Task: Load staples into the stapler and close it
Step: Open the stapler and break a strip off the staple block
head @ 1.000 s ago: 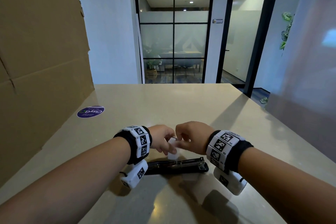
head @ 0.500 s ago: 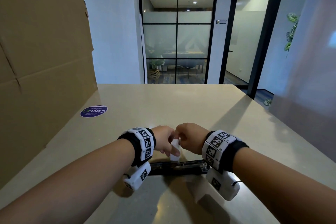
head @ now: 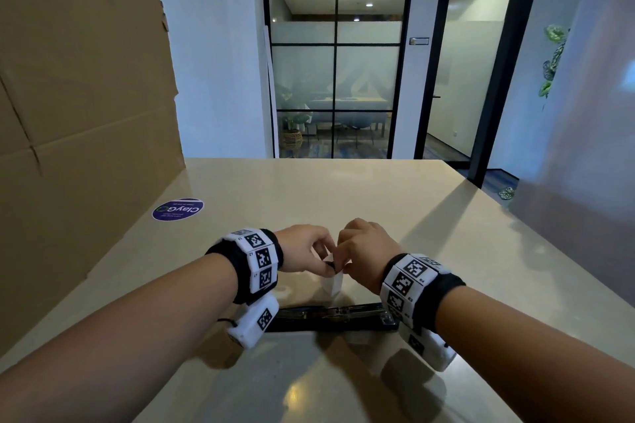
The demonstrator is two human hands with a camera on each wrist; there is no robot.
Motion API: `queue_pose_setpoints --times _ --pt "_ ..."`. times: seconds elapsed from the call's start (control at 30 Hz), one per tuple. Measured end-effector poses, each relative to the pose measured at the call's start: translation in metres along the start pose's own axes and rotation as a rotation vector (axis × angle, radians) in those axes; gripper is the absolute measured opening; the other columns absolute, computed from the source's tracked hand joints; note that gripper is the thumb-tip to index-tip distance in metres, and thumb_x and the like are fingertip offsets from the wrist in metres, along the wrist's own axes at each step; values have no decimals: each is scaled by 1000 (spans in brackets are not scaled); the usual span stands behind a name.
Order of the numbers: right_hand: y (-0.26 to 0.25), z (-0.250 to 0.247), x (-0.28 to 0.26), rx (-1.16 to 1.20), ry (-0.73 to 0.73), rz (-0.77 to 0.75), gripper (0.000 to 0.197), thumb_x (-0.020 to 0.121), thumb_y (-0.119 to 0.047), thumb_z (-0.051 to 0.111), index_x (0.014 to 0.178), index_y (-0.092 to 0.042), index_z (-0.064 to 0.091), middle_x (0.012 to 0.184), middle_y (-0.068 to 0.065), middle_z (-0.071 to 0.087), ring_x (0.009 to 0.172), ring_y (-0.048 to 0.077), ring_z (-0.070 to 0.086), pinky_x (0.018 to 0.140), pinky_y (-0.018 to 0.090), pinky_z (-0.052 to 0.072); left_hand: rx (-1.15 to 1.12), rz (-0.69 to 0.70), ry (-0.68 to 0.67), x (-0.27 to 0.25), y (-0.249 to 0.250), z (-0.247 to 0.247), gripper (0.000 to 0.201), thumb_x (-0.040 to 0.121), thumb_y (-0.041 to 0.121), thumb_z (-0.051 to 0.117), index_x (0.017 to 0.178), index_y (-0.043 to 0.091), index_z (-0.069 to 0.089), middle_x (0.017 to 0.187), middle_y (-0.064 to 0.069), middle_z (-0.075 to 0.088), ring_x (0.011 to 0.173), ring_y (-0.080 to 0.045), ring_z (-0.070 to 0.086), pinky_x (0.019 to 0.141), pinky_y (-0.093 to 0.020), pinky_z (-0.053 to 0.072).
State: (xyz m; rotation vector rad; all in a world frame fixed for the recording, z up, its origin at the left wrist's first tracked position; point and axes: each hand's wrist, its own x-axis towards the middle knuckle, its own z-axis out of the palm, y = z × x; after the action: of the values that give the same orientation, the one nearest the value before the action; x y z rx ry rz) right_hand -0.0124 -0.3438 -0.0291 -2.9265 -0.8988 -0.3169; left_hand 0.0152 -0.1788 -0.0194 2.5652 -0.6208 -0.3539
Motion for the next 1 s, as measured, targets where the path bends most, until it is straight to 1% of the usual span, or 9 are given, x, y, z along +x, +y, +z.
queue_pose_setpoints --times 0.13,0.3,0.4,0.5,0.6,0.7,0.8,0.87,1.0 --pt "4 -2 1 38 56 -4 13 77 -22 71 87 -26 78 96 -4 74 118 22 49 97 34 33 -75 -3 10 2 1 0 22 83 19 69 102 19 58 104 -1 65 76 -9 61 78 -33 57" --pt "6 -4 -1 6 31 22 14 82 -28 67 91 -31 76 102 -9 73 113 19 46 86 31 31 -149 -35 32 5 4 7 37 83 29 70 110 7 58 89 -2 67 75 -12 66 78 -32 57" --pt "10 -1 1 38 23 30 14 84 -24 66 93 -27 77 102 -4 74 106 22 51 78 29 35 -181 -57 61 6 2 8 23 89 30 64 97 10 60 80 -3 69 80 -19 71 78 -33 57" --pt "12 0 -1 67 -11 41 16 85 -27 64 96 -23 76 103 0 72 101 22 55 81 29 43 -247 -84 104 8 -1 9 8 94 13 49 97 10 56 76 -5 69 81 -25 71 77 -35 57" --pt "13 3 -4 140 -6 101 30 83 -47 62 89 -21 75 87 -3 66 81 16 55 76 29 47 -292 -90 120 6 -4 9 17 91 5 47 103 17 48 78 -9 70 72 -22 69 75 -36 56" --pt "12 2 -1 166 -37 179 41 86 -50 57 79 -13 73 77 0 63 72 19 53 72 32 49 -218 -44 93 6 -4 7 22 89 7 52 102 24 46 84 -5 68 73 -18 67 74 -35 53" --pt "9 -2 2 190 -64 196 34 88 -41 59 92 -11 75 93 8 73 84 25 62 76 30 47 -16 7 89 7 -2 2 23 86 12 58 104 26 56 105 4 56 94 -17 61 85 -37 53" --pt "9 -3 3 240 -50 186 24 87 -32 63 98 -13 75 99 8 74 93 25 65 77 26 46 40 24 51 8 -1 0 28 87 15 61 114 21 60 115 2 49 108 -19 60 91 -38 52" --pt "10 0 7 226 -103 144 18 89 -18 61 100 -19 75 111 5 68 102 24 62 83 25 43 24 28 -37 7 -4 -4 36 89 17 62 125 17 58 121 -4 59 101 -17 59 90 -31 45"
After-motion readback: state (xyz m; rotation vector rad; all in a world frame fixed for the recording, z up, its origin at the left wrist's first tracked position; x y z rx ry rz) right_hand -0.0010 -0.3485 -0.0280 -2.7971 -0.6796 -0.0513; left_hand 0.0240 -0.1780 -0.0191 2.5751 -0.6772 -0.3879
